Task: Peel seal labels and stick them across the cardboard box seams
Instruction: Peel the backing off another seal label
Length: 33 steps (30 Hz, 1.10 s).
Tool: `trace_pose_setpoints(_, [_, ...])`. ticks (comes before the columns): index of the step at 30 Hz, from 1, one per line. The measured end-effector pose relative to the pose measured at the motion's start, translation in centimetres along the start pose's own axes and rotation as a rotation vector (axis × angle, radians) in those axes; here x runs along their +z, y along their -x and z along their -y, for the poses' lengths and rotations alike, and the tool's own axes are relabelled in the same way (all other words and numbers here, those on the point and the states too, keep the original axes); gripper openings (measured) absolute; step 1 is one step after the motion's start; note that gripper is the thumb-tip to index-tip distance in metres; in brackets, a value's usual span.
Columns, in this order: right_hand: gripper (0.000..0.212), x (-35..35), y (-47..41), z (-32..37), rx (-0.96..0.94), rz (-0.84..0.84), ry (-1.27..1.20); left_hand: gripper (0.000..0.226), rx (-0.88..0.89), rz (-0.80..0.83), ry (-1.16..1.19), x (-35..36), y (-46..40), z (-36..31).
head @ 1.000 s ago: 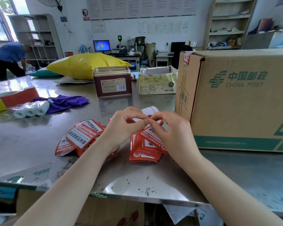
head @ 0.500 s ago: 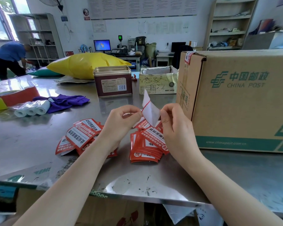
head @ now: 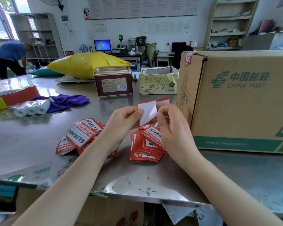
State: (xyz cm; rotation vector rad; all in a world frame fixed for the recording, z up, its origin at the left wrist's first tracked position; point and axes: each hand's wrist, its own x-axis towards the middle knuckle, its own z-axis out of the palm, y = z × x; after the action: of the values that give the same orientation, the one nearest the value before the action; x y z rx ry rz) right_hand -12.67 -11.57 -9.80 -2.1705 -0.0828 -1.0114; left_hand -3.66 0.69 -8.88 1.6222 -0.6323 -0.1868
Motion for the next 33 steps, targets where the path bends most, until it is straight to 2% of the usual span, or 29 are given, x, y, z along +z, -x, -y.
trace_pose_setpoints(3, [0.010, -0.1, -0.1, -0.2, -0.038, -0.009, -0.010, 0.023, -0.005, -0.054, -0.070, 0.1, -0.2, 0.3])
trace_pose_setpoints(7, [0.009, -0.2, 0.0, 0.0, 0.035, 0.077, -0.101, 0.019, 0.087, -0.100, -0.192, -0.1, -0.2, 0.5])
trace_pose_setpoints(11, [0.013, -0.3, 0.1, 0.2, 0.086, 0.099, -0.179, 0.016, 0.142, -0.159, -0.186, -0.1, -0.2, 0.5])
trace_pose_setpoints(17, [0.013, -0.7, 0.1, 1.0, 0.066, -0.047, -0.132, 0.016, 0.182, -0.264, -0.195, -0.1, -0.3, 0.5])
trace_pose_setpoints(22, [0.001, -0.8, 0.0, 0.8, 0.060, -0.111, -0.141, 0.028, 0.162, -0.426, -0.207, -0.3, -0.8, 0.9])
trace_pose_setpoints(25, [0.012, -0.6, 0.0, 0.5, 0.044, -0.117, -0.112, 0.031, 0.140, -0.502, -0.226, -0.6, -1.1, 1.3])
trace_pose_setpoints(30, [0.025, -0.6, -0.1, 0.2, 0.025, -0.118, -0.033, 0.033, 0.108, -0.494, -0.199, -0.2, -0.8, 0.7])
trace_pose_setpoints(33, [0.027, -0.8, -0.1, 0.4, 0.023, -0.129, -0.055, 0.039, 0.064, -0.485, -0.261, -0.4, -1.1, 1.0])
